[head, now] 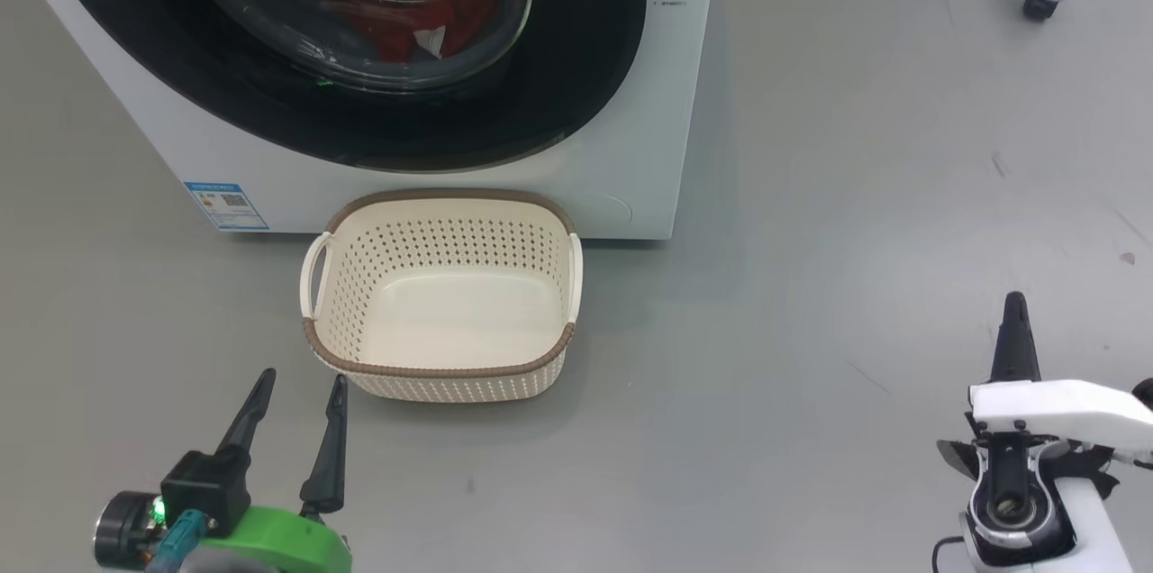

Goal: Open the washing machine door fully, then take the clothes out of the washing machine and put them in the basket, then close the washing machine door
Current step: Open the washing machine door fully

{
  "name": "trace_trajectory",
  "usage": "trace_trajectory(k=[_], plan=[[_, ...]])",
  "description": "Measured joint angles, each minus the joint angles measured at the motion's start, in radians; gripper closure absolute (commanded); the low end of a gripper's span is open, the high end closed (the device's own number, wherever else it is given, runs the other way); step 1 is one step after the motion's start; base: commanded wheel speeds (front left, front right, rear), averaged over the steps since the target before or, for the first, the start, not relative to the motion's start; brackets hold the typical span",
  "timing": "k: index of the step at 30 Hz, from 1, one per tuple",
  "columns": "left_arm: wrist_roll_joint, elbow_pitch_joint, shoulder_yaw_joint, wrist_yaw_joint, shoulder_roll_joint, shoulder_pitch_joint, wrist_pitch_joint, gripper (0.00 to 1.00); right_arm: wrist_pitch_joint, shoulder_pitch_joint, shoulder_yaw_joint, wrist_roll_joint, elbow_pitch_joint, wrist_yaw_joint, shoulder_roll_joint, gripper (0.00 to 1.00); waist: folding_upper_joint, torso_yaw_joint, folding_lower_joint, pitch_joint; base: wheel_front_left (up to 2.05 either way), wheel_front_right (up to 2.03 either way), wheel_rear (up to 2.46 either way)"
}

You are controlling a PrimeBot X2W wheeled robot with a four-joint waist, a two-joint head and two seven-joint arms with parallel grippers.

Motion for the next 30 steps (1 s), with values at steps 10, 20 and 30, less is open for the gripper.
trace_trajectory(k=[10,20,30], plan=[[-0.019,-0.02,-0.037,0.0,0.005,-0.06,0.0,0.0,0.125,-0.205,-0.003,0.292,-0.052,-0.03,-0.001,1.0,0.0,0.035,0.0,0.094,0.0,0.0,0.0],[-0.052,-0.032,-0.078,0.0,0.01,-0.125,0.0,0.0,0.236,-0.418,-0.026,0.301,-0.108,-0.086,-0.01,1.0,0.0,0.091,-0.0001,0.192,0.0,0.0,0.0],[-0.093,-0.038,-0.1,0.0,0.012,-0.185,0.0,0.0,0.295,-0.645,-0.066,0.314,-0.084,-0.116,-0.068,1.0,0.0,0.165,-0.0001,0.298,0.0,0.0,0.0]])
